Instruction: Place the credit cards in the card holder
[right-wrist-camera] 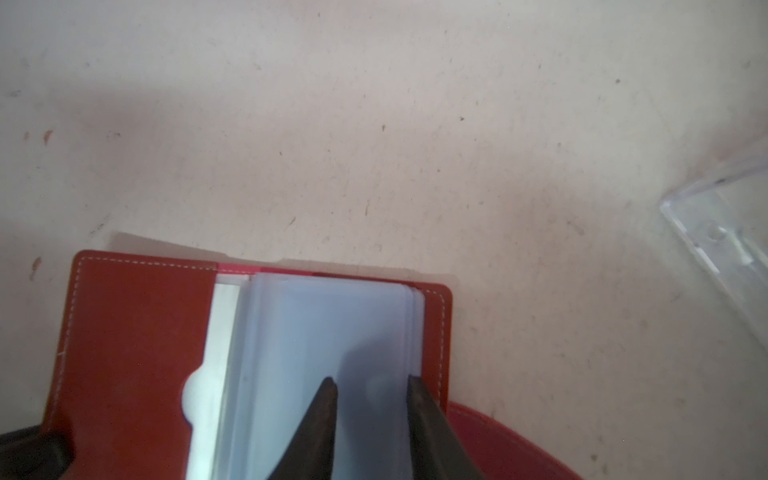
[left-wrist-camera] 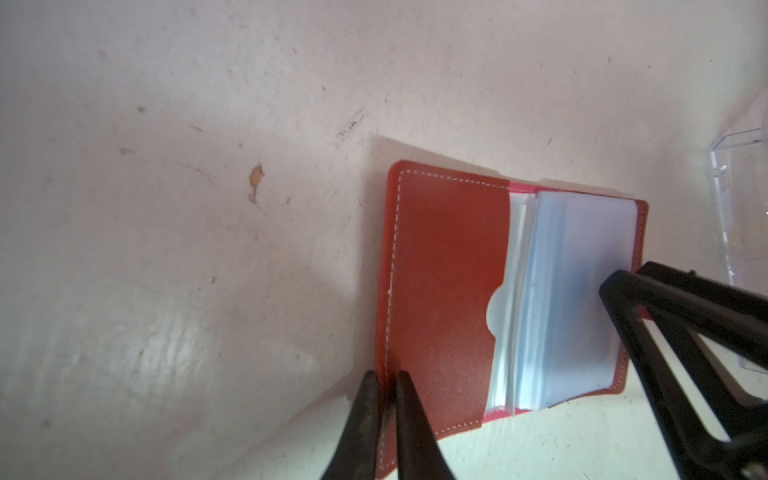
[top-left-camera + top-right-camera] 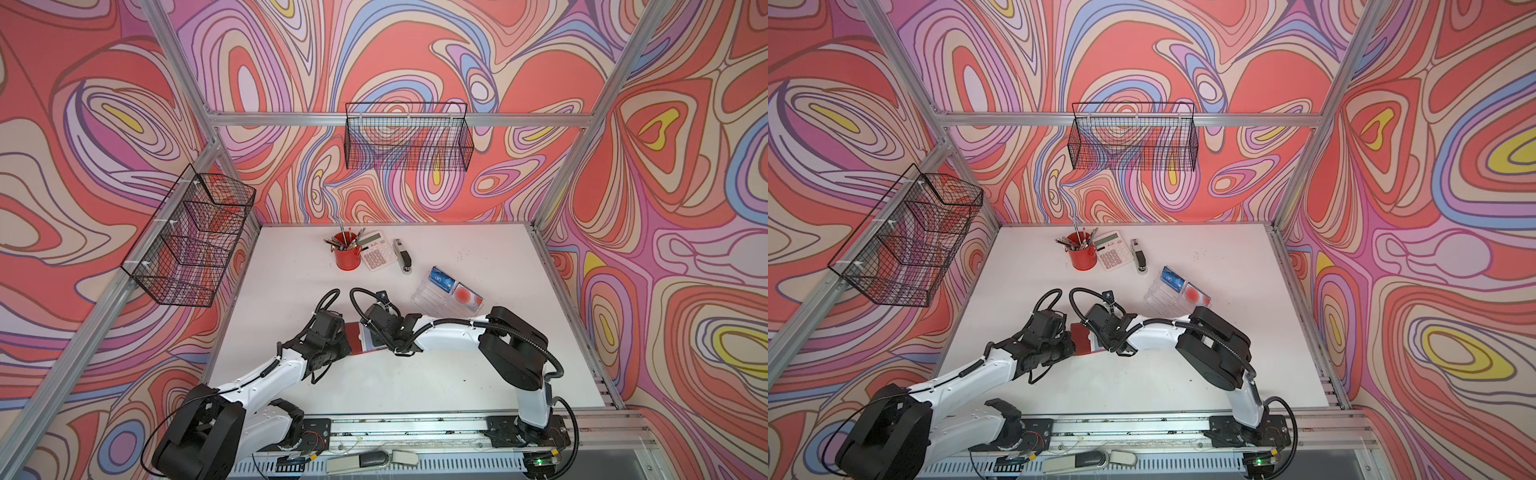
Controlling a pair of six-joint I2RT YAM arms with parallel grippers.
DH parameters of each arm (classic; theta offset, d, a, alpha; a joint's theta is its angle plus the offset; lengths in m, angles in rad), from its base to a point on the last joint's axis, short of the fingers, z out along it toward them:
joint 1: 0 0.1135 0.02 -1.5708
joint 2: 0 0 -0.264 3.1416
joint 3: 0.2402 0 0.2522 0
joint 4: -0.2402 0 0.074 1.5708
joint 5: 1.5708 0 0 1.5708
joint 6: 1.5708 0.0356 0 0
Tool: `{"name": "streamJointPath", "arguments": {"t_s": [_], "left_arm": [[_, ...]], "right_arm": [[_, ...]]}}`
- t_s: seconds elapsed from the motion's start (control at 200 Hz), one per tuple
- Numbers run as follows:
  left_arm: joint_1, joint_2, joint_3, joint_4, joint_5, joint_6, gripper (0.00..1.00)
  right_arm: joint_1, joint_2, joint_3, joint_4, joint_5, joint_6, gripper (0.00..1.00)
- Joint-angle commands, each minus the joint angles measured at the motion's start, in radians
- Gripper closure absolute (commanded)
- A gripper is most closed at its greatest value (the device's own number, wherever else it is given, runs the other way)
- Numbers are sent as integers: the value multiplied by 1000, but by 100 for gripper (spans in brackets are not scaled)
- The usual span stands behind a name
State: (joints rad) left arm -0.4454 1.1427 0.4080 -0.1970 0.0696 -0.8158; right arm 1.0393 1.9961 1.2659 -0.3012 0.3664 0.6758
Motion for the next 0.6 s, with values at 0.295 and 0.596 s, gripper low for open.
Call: {"name": "streamJointPath", "arguments": {"t_s": [0.295,0.596], "left_arm": [[1,-1,20,-11,-17,-5,87],[2,-7,21,-13,-19,-3,88]], "right_arm": [[0,21,20,0,-15,7,74],[-1,29,23,12,-41,2,75]]}}
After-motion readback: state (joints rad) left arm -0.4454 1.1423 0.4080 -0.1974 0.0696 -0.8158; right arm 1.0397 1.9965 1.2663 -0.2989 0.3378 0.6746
